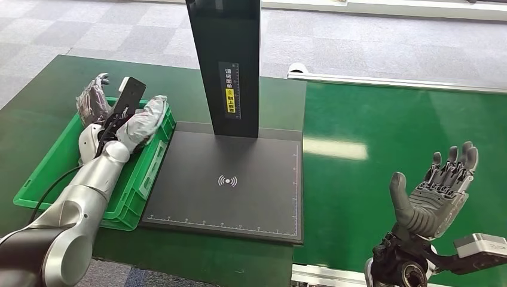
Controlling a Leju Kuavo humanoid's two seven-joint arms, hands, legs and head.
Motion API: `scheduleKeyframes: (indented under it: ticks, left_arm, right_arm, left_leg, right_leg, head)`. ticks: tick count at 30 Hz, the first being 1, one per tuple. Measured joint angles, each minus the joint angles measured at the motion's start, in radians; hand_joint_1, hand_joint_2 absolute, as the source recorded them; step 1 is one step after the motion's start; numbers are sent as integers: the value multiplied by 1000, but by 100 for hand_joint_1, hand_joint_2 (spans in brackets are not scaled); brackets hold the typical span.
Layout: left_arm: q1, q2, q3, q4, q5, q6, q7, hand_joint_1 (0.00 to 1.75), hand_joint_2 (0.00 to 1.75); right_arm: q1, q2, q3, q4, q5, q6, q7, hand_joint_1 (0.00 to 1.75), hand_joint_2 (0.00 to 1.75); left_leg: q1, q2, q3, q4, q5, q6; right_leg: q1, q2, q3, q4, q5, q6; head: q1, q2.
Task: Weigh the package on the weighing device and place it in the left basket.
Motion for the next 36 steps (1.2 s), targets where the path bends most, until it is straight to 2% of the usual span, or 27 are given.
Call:
scheduleKeyframes:
  ticks: [9, 13, 23, 27, 28, 29, 31, 33, 34, 36]
  left_arm:
    - [-2, -2, 4, 13, 0, 0, 0, 47, 175]
    - [-4, -2, 6, 14, 0, 1, 0, 0, 175]
    - [-13, -2, 25, 22, 14, 58, -3, 0, 175]
    - [-13, -5, 43, 23, 41, 69, -41, 0, 175]
    - [11, -17, 48, -1, 69, 52, -75, 0, 175]
    - [70, -37, 48, -68, 126, 14, -135, 0, 175]
    - [264, -105, -1, -308, 348, -139, -339, 0, 175]
    - [454, -161, -116, -524, 636, -291, -531, 0, 175]
    - [521, -174, -177, -592, 747, -319, -579, 0, 175]
    - [612, -188, -275, -701, 874, -311, -604, 0, 175]
  right_arm:
    - [1, -3, 5, 1, 0, 0, 0, 0, 175]
    - [1, -4, 5, 2, 0, -1, 0, 0, 175]
    - [2, -6, 7, 6, -2, -35, 0, 0, 175]
    - [3, -6, 8, 9, -2, -40, 1, 0, 175]
    - [3, -7, 9, 11, -1, -39, 4, 0, 175]
    - [5, -7, 9, 15, 3, -33, 10, 0, 175]
    - [14, -9, 8, 29, 16, -4, 29, 0, 175]
    - [22, -9, 6, 44, 38, 21, 43, 0, 175]
    - [26, -8, 7, 49, 48, 28, 47, 0, 175]
    - [35, -6, 9, 60, 64, 34, 56, 0, 175]
  left_leg:
    - [0, 0, 0, 0, 0, 0]
    - [0, 0, 0, 0, 0, 0]
    - [0, 0, 0, 0, 0, 0]
    - [0, 0, 0, 0, 0, 0]
    - [-1, 1, 1, 0, -1, 0]
    - [-3, 1, 4, -1, -2, 0]
    - [-7, 1, 11, -3, -5, 3]
    - [-9, -1, 11, -4, -8, 5]
    - [-9, -1, 10, -3, -8, 6]
    - [-9, 0, 9, -3, -10, 6]
  right_leg:
    - [0, 0, 0, 0, 0, 0]
    - [0, 0, 0, 0, 0, 0]
    - [0, 0, 0, 0, 0, 0]
    - [0, 0, 0, 0, 0, 0]
    - [-1, 0, 0, 0, 0, 0]
    - [-3, 1, 2, 0, -1, 1]
    - [-8, 2, 8, -1, -6, 5]
    - [-10, 0, 11, -1, -10, 8]
    - [-10, 0, 10, -1, -10, 8]
    - [-10, 0, 8, -2, -10, 9]
  head:
    - [0, 0]
    - [0, 0]
    - [0, 0]
    - [0, 0]
    - [0, 0]
    - [0, 0]
    - [-3, 0]
    - [-1, 0]
    - [0, 0]
    - [2, 0]
